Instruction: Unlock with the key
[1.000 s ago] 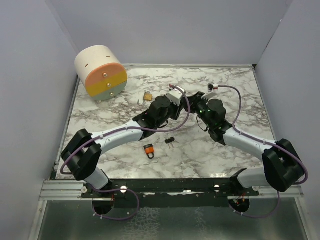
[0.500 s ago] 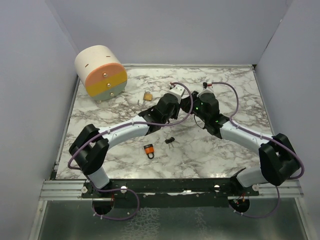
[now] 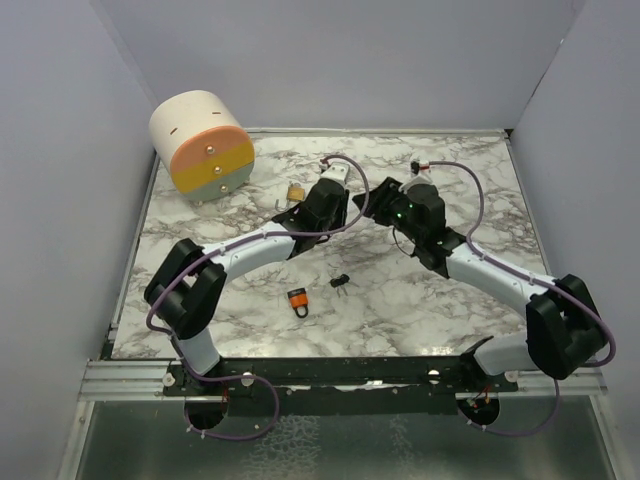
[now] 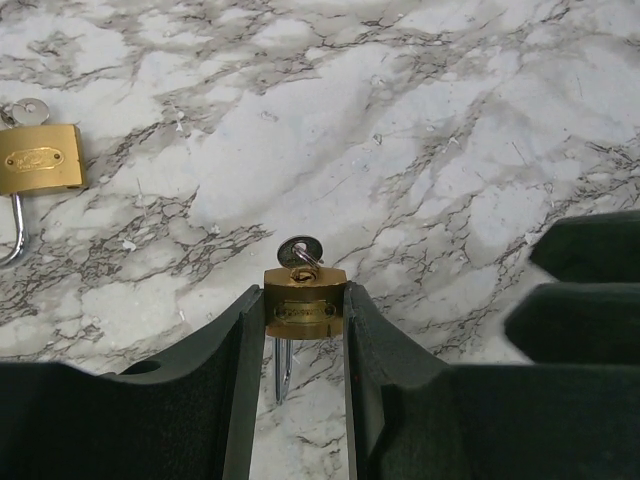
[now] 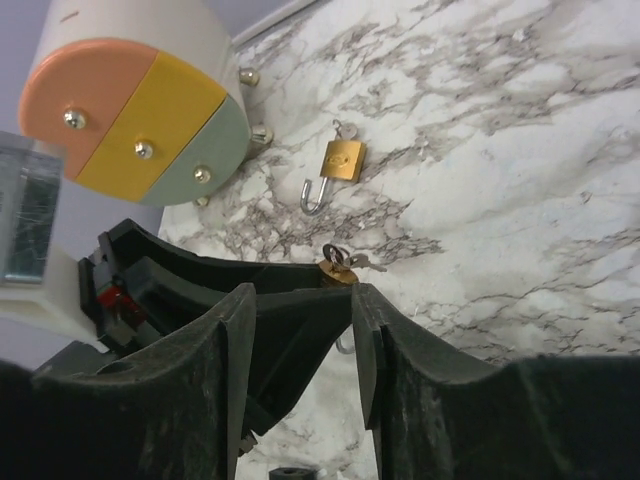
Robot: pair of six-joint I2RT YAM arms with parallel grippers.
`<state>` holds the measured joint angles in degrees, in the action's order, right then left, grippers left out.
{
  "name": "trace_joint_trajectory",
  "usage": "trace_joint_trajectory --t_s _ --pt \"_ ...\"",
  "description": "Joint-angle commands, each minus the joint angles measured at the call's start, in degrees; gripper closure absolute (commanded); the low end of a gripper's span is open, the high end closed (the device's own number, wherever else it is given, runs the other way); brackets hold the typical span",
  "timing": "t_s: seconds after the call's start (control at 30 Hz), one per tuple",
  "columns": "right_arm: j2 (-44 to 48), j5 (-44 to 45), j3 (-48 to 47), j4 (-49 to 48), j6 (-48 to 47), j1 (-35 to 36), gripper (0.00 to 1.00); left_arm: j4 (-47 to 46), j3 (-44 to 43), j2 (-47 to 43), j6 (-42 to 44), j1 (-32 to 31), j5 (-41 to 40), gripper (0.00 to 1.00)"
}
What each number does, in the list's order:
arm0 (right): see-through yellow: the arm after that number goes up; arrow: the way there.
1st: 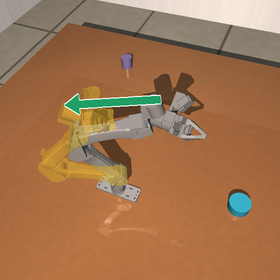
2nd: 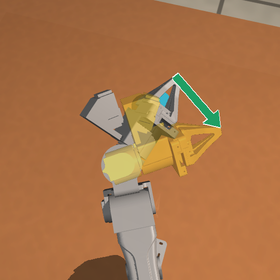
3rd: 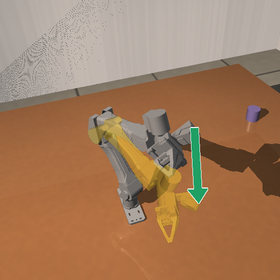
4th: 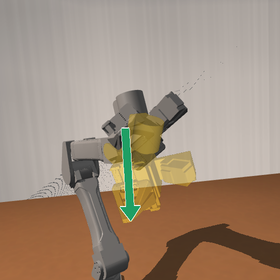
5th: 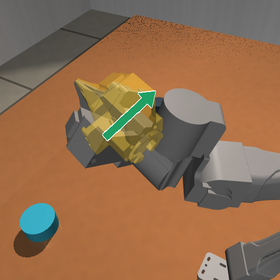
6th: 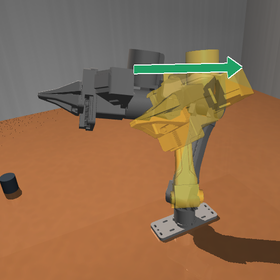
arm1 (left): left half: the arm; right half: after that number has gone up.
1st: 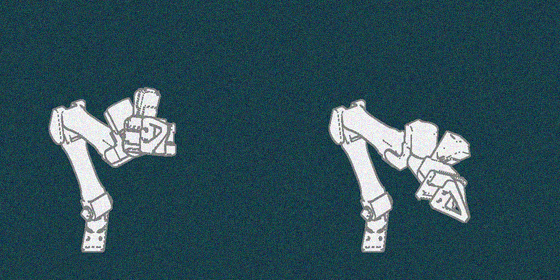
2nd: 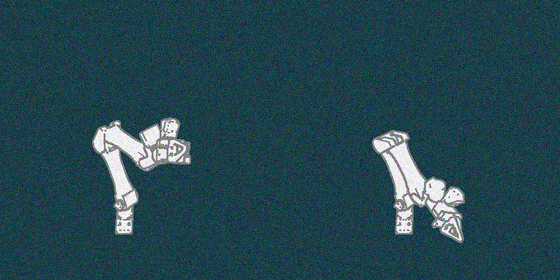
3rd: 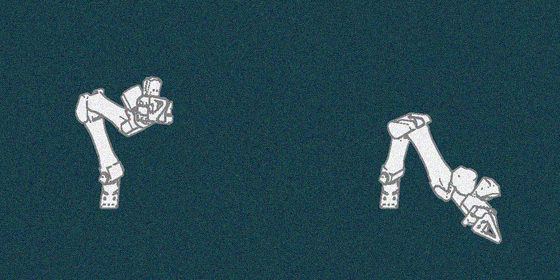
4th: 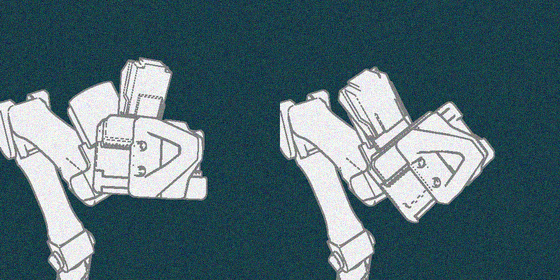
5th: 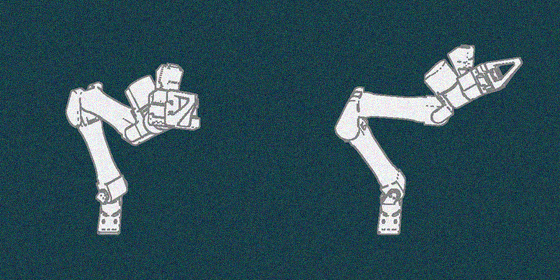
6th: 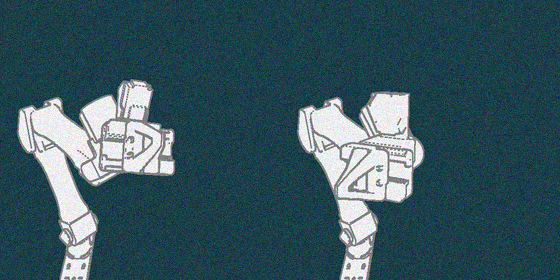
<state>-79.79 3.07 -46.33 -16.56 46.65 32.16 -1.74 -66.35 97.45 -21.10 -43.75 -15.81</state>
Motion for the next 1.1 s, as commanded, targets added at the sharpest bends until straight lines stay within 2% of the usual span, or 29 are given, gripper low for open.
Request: trace_joint_trajectory --t_s 0.0,0.17,0.43,0.63,1.07 --pt "2.8 1.1 0.1 2.7 -4.7 -2.5 0.53 -0.7 -0.8 0.8 -3.8 1.6 3.3 1.00" --pt "0.8 2.9 -2.3 10.4 -12.6 -2.7 0.42 1.1 -3.9 0.7 -6.7 3.1 3.6 1.00" --pt "-7.9 -1.6 -6.5 14.8 -17.6 -2.6 0.40 3.0 -12.6 4.7 -10.8 3.5 7.6 1.00" --pt "-9.5 -1.5 -4.8 11.2 -15.6 -2.7 0.40 2.6 -14.8 6.6 -13.4 3.3 10.9 1.00" --pt "-13.4 -1.9 -4.4 7.2 -14.4 -2.6 0.40 -0.7 -12.8 5.7 -16.2 3.3 13.2 1.00"
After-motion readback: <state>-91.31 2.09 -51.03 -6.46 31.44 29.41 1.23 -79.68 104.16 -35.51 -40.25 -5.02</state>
